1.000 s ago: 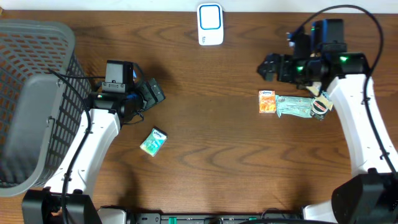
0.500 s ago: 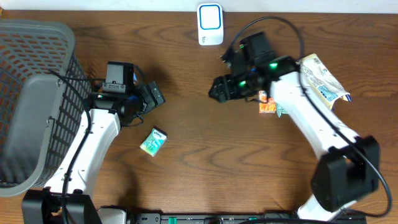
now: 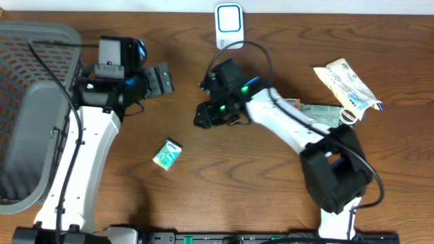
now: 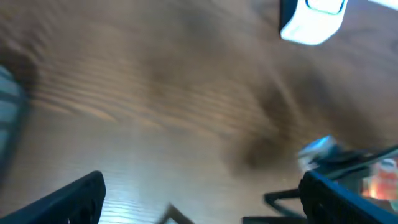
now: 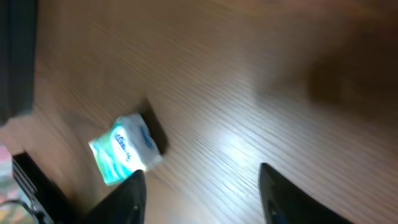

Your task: Scan the item barcode

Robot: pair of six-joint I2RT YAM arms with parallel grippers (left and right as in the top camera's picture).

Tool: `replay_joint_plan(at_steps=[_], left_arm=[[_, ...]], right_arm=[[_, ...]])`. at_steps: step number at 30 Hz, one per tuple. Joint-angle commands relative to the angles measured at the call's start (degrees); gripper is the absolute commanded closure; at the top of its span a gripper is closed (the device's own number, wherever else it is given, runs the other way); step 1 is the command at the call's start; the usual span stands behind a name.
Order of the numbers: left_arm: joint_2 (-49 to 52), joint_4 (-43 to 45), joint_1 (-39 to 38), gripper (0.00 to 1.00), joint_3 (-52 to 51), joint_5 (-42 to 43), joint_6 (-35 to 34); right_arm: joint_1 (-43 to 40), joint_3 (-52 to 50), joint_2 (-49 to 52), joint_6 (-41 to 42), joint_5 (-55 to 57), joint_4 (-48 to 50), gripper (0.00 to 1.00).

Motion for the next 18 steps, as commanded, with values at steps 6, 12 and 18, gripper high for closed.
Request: replay_joint_plan(at_steps=[6,12,18], left_arm=[[-0.2,-2.1,0.4,0.01,3.6,-13.6,2.3],[-0.2,-3.1,2.1,0.04,3.6,-15.3,-1.0],[-0.2,-4.0,4.5,0.07,3.6,-15.2,-3.2]], right_arm=[[7.5,-0.3,5.3,4.7,-0.7,7.1,0.57],[10.5,-0.3,7.6,4.9,-0.7,9.8,0.58],[11.3,-0.4,7.7,4.5,-0.7,9.6,0.61]])
